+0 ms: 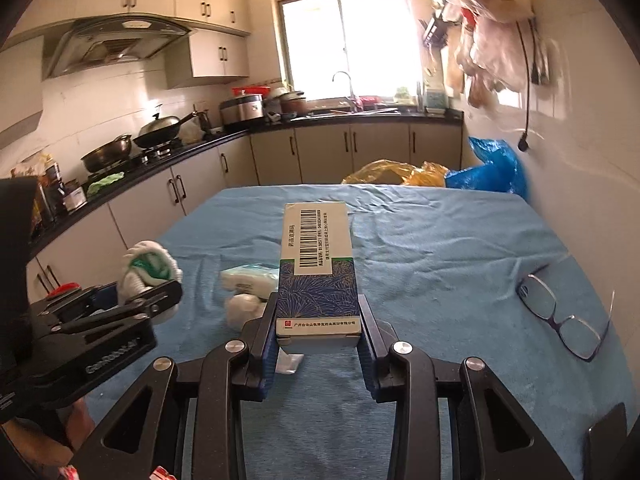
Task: Collect trash
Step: 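Lift the cloth bundle with the left gripper while the right lifts the blue box, then hold the cloth bundle in the left gripper while the right holds the blue box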
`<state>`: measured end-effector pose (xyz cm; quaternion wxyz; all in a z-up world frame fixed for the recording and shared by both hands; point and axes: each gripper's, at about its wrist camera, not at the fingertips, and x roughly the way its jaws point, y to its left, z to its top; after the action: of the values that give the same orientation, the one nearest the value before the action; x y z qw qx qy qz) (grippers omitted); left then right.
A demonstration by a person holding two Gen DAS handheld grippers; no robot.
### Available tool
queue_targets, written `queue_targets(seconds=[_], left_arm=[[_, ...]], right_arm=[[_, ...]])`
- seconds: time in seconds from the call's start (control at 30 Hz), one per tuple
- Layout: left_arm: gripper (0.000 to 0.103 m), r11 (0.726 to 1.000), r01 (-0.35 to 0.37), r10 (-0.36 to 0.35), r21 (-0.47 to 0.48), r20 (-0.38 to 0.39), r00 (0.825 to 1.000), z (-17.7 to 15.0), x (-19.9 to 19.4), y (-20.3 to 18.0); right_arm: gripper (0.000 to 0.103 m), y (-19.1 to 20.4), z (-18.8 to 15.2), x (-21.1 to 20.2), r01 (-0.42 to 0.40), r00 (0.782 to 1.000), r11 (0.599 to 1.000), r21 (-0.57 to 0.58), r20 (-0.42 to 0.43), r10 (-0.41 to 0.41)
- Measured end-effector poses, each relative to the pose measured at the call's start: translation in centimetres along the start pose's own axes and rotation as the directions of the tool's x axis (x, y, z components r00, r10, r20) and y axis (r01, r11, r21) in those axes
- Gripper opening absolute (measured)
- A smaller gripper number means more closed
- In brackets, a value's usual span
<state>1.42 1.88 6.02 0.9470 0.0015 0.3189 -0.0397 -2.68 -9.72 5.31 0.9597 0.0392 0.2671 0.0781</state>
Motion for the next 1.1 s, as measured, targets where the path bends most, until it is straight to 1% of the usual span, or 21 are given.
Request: queue_targets(seconds=[0.47, 0.87, 1.1], left_arm=[[0.045, 1.0, -0.024, 0.024, 0.005, 0.017, 1.0, 0.02, -0.06, -0.26], [0.045, 1.0, -0.029, 0.029, 0.004, 0.023, 0.999, -0.07, -0.26, 0.17], [0.045, 0.999, -0.049, 0.049, 0.003, 0.036, 0.998, -0.06, -0.49, 0.64]], right_arm=[[0.037, 0.35, -0.06, -0.2, -0.011, 1.0, 1.0, -0.014, 0.005, 0.011], [0.037, 0.43, -0.1, -0.23, -0.012, 1.0, 1.0, -0.014, 0.005, 0.012], [0.037, 0.61, -0.19, -0.2, -0.011, 1.0, 1.0, -0.015, 0.006, 0.011]])
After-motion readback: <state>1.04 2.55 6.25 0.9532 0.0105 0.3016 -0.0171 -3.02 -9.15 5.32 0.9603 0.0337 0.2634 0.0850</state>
